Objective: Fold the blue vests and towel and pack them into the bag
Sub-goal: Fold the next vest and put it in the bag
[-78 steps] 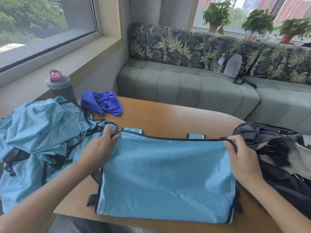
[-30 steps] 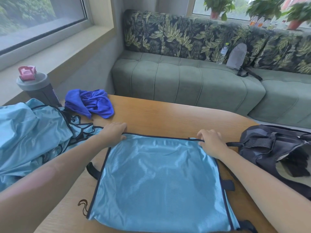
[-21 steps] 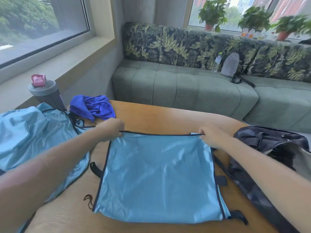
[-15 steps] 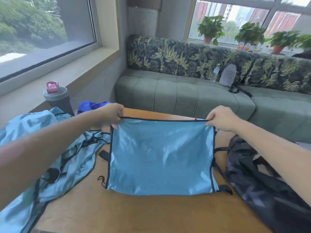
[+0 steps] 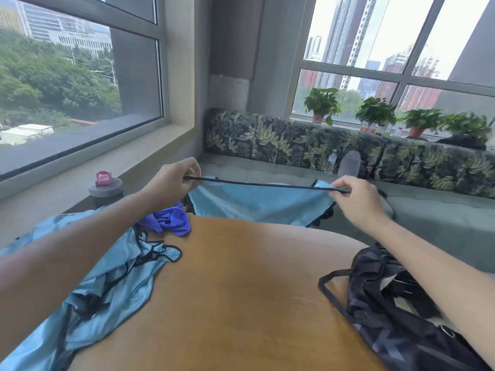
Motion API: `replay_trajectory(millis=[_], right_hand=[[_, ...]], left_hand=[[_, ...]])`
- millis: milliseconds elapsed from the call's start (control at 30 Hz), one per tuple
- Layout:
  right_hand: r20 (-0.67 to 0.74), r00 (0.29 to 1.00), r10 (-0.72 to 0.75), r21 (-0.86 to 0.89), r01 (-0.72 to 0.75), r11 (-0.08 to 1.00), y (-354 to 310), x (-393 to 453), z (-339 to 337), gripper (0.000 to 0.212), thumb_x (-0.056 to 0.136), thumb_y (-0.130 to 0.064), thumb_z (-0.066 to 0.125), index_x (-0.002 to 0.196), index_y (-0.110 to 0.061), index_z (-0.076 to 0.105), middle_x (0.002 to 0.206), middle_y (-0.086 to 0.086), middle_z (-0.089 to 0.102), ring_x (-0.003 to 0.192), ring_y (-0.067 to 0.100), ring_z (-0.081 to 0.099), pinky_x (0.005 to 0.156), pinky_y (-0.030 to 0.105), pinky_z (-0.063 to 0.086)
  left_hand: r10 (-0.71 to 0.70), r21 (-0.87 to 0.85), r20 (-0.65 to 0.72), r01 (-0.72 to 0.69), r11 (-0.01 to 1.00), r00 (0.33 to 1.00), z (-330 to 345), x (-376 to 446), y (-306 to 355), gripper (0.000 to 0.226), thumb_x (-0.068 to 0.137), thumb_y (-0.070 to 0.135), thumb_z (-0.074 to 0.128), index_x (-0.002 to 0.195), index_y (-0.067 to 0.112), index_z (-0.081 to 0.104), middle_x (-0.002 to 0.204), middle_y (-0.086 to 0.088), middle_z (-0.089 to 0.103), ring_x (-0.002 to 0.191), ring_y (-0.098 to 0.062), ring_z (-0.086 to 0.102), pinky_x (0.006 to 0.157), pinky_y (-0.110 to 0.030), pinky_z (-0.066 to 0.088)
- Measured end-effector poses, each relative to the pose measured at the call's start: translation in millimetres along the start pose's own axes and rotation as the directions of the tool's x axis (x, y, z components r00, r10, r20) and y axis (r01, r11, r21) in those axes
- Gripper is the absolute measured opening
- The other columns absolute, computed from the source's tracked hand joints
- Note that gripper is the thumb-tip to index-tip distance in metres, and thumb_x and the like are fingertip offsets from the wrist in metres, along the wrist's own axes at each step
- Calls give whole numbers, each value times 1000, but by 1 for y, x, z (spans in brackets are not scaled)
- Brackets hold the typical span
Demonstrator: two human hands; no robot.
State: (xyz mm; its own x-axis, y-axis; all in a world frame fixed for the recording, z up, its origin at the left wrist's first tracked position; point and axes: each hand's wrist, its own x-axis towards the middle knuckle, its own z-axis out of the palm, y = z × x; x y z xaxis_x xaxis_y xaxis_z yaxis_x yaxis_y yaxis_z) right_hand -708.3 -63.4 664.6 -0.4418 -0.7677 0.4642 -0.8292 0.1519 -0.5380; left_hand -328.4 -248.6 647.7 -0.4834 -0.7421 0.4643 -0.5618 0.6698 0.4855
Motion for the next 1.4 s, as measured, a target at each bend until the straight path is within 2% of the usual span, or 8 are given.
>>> replay_trajectory(millis=[167, 300, 500, 600, 733, 933, 1167, 1400], right_hand=[[109, 994, 34, 30, -37, 999, 39, -104, 51, 16, 87, -8, 72, 89, -23, 72, 90, -13, 73, 86, 10, 68, 78, 27, 50], [265, 962, 64, -16, -62, 998, 75, -213, 94, 28, 85, -8, 76, 85, -34, 67, 87, -15, 68, 81, 5, 64, 70, 16, 43], [407, 911, 63, -156, 1, 988, 106, -319, 116, 37, 78, -11, 81, 86, -41, 60, 91, -22, 60, 87, 6, 60, 77, 21, 44], [386, 922, -25, -166, 95, 982, 110, -332, 114, 31, 75, -8, 77, 92, -32, 68, 96, -23, 62, 95, 4, 59, 89, 16, 36], [394, 918, -51, -179, 132, 975, 100, -325, 106, 23, 78, -14, 61, 94, -29, 69, 94, -21, 62, 96, 8, 58, 91, 24, 43], [374, 922, 98, -108, -62, 992, 98, -261, 100, 17, 101, -24, 52, 105, -31, 67, 101, -21, 64, 93, 3, 59, 76, 25, 48], [306, 932, 196, -5, -204, 979, 134, -147, 126, 17, 102, -20, 53, 102, -27, 69, 99, -12, 71, 94, 10, 63, 82, 32, 50], [494, 844, 209, -29, -224, 974, 167, -63, 169, 18, 101, -13, 55, 112, -16, 69, 111, -3, 70, 105, 14, 62, 96, 31, 48]], left_hand=[[-17, -66, 22, 19, 998, 1000, 47, -102, -28, 34, 81, -3, 75, 87, 26, 59, 73, 15, 64, 71, 3, 60, 66, -13, 45], [-155, -40, 179, 165, 985, 972, 101, -202, -67, 42, 82, 5, 74, 86, 40, 53, 94, 14, 67, 89, -8, 64, 80, -41, 54], [-194, 71, 349, 180, 981, 917, 125, -295, -73, 39, 84, 8, 64, 92, 44, 51, 108, 21, 65, 101, -3, 62, 81, -17, 45], [-183, 78, 352, 166, 983, 918, 122, -306, -69, 21, 86, 22, 62, 96, 39, 56, 108, 22, 65, 106, -3, 60, 96, -27, 42], [-142, 199, 365, 72, 977, 920, 120, -297, -68, 23, 89, 51, 38, 101, 40, 54, 101, 21, 64, 100, -5, 56, 114, -37, 23], [-36, 191, 369, -38, 981, 929, 146, -223, -47, 2, 99, 29, 56, 99, 30, 54, 96, 14, 66, 90, -18, 64, 79, -36, 52], [20, 45, 462, -46, 998, 887, 249, -128, -5, 33, 105, 19, 49, 136, 16, 59, 137, -3, 61, 125, -27, 56, 104, -37, 42], [164, 118, 602, -290, 950, 782, 337, -77, 29, 55, 109, 35, 38, 162, 27, 22, 170, 3, 15, 157, -20, 9, 126, -43, 12]])
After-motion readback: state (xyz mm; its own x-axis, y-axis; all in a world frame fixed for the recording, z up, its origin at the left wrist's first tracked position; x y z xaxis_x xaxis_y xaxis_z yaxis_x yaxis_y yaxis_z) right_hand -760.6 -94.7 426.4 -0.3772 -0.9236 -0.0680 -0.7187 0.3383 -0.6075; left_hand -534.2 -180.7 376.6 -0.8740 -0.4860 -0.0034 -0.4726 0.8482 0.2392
